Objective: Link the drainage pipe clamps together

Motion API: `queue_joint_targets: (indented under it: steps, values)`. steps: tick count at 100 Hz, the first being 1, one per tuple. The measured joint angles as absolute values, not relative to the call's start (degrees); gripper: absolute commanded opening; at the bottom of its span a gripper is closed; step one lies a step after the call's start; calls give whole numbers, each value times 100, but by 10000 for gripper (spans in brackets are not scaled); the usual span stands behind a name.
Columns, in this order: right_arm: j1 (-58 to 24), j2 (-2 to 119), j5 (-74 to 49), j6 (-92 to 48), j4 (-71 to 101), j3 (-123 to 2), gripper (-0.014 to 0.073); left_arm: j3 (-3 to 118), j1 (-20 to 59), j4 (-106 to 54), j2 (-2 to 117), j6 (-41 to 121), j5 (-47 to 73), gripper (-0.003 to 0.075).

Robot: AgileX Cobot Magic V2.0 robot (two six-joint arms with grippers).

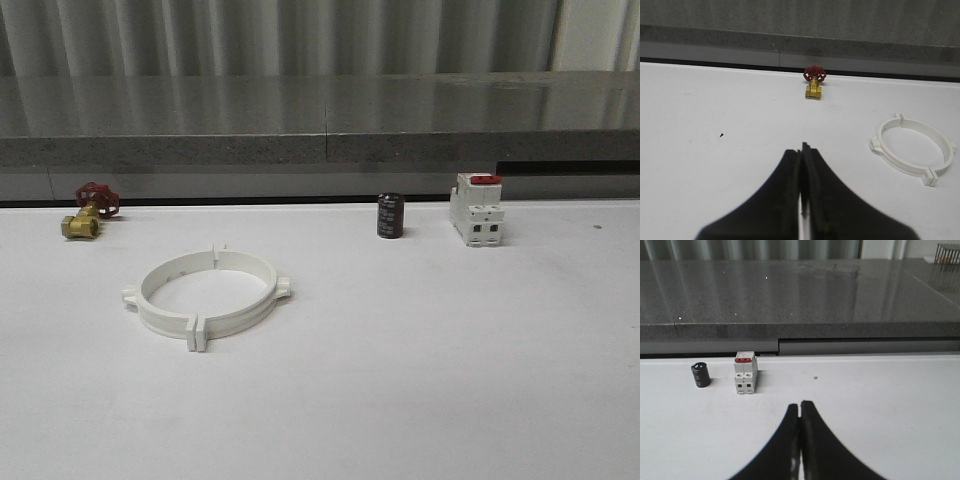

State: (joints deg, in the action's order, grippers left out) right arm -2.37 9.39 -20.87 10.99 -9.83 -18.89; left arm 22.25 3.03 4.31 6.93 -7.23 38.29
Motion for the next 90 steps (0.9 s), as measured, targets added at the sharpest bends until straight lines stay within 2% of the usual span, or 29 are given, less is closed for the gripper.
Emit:
queue_joint_targets:
  steps: [17,48,90]
  values:
    - [-213,352,-1682,1099,-986,-1315,-65,2225,303,431,693,-723,3829,-21]
    - [318,124,-291,888,-534,-21,-65,2225,303,431,693,-723,3829,-21]
    - [471,-56,-281,864,-407,157,-65,2215,303,431,684,-723,3829,-21]
